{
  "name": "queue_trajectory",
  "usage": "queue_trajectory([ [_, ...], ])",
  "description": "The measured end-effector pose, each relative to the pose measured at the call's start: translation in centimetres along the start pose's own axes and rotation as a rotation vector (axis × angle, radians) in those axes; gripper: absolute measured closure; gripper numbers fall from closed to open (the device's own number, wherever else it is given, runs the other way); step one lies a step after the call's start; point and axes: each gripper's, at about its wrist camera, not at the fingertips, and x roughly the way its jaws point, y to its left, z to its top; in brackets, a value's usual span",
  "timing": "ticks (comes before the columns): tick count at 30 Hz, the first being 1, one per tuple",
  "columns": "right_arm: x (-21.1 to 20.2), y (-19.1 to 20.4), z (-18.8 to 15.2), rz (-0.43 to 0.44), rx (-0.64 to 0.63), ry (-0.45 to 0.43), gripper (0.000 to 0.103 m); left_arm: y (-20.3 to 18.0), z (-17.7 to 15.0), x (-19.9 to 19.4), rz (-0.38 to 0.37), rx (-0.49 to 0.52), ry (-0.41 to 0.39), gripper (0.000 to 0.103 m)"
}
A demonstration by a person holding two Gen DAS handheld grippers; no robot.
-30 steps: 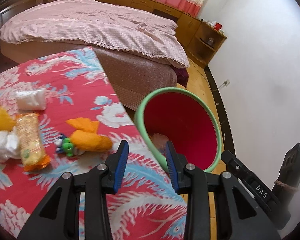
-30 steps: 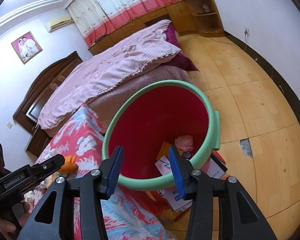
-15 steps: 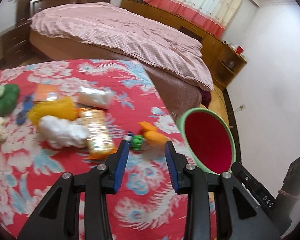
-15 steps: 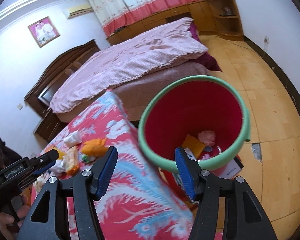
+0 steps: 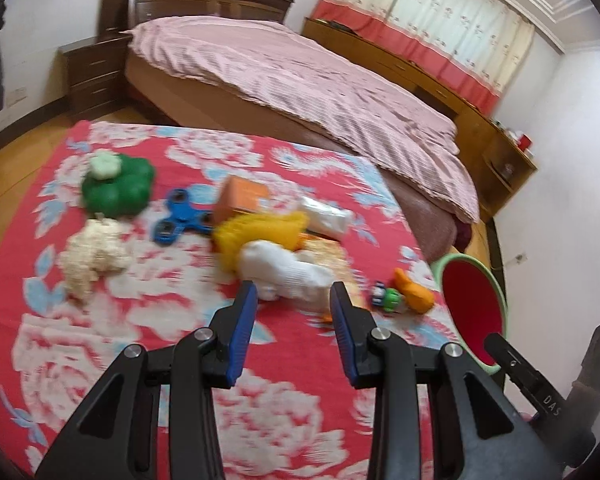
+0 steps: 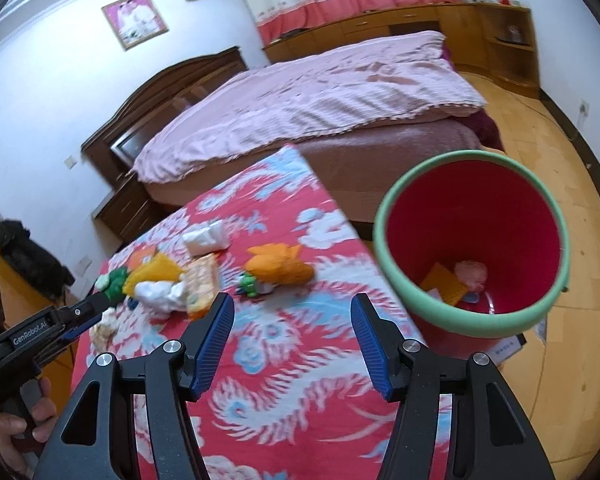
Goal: Collect trash
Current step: 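Move both open tools back over the remaining items on the cloth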
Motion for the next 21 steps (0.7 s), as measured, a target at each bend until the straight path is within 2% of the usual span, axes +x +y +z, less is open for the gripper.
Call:
queue_trajectory([
  [6,2.1,3.0,-0.1,0.026,-0.062,0.047,0.040,4.5,0.3,-0.4,0.077,-0.069,-0.010,0.066],
  [10,4.1,4.9,-0.2,0.052,-0.102,0.098,0.040,6.9,0.7,-0.5,0.134,-0.085,-0.024,0.056],
  [14,5.8,6.8,-0.5,0.059,-0.151,0.129,0.040,9.5,1.1,-0.2,0.191,-0.108,-0.026,0.054],
  [21,8.7,8.8,-0.5,0.036,-0.203,0.170,0.040,12.8,1.2,1.7,0.205,-0.147,0.008,0.054],
])
